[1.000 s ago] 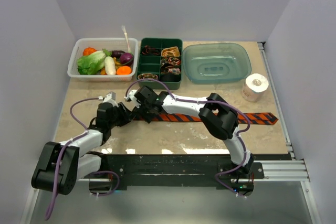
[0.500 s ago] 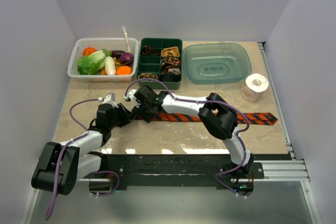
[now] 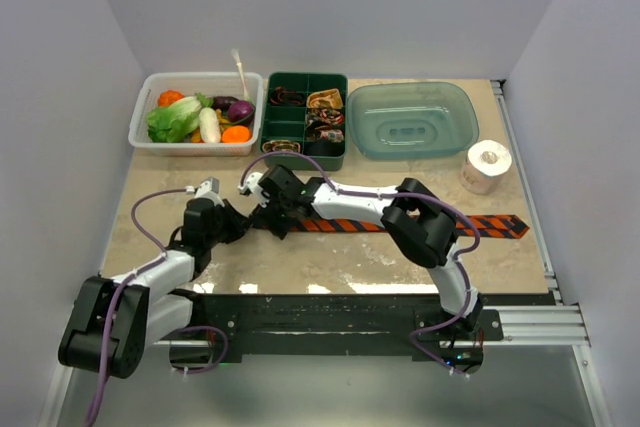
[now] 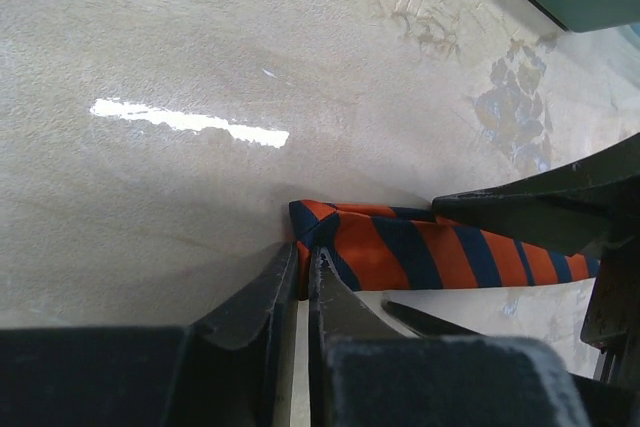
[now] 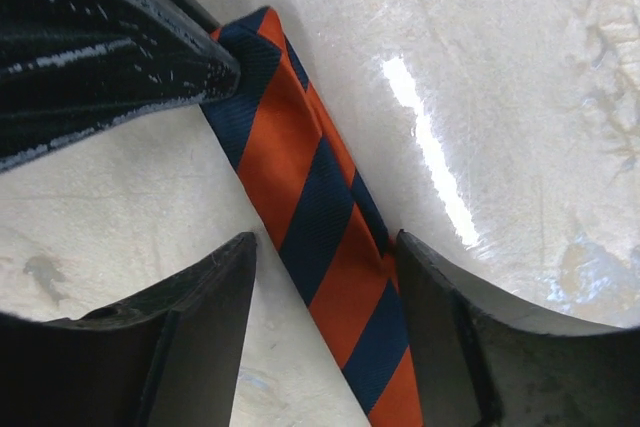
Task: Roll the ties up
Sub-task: Flatten out the tie at the center of the board, then roll the tie at the center of the board.
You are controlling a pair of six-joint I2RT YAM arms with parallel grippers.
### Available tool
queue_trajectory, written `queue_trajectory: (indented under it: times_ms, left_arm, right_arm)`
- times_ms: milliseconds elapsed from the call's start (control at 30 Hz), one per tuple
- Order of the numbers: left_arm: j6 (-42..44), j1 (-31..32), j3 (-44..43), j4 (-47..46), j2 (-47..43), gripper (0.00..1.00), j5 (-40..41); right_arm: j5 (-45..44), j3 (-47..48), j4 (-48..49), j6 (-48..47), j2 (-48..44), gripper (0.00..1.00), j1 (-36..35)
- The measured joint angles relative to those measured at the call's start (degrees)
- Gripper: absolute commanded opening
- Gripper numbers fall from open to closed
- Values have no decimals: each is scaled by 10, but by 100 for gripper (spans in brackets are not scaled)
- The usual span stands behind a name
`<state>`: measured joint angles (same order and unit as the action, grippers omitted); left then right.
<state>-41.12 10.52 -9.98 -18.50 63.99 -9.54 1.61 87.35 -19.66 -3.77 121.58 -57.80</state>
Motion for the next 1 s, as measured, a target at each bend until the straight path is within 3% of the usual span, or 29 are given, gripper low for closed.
queue_trajectory:
  times_ms: [833, 1000]
  left_arm:
    - [54, 0, -94, 150, -24, 5, 60]
    - [59, 0, -98, 166, -24, 5, 67]
  right_arm:
    - [38, -17, 89, 92, -13, 54, 13]
    - [38, -15, 97, 100, -13, 14, 13]
